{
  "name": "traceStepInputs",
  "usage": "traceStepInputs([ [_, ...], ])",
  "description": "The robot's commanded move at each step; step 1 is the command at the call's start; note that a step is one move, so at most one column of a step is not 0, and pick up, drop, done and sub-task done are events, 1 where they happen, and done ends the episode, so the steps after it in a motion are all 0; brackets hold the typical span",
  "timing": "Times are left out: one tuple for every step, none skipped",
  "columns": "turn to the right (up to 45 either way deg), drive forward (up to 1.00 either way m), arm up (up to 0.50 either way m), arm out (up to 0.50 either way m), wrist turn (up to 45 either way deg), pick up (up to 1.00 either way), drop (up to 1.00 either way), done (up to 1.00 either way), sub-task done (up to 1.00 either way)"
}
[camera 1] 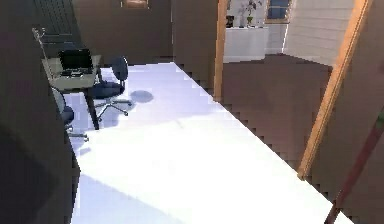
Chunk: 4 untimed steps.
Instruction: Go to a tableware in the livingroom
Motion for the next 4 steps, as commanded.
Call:
traceStepInputs([
  [0.0, 0.80, 0.00, 0.00, 0.0, 0.00, 0.00, 0.00, 0.00],
  [21.0, 0.00, 0.00, 0.00, 0.0, 0.00, 0.00, 0.00, 0.00],
  [0.0, 0.60, 0.00, 0.00, 0.0, 0.00, 0.00, 0.00, 0.00],
  [33.0, 0.00, 0.00, 0.00, 0.0, 0.00, 0.00, 0.00, 0.00],
])
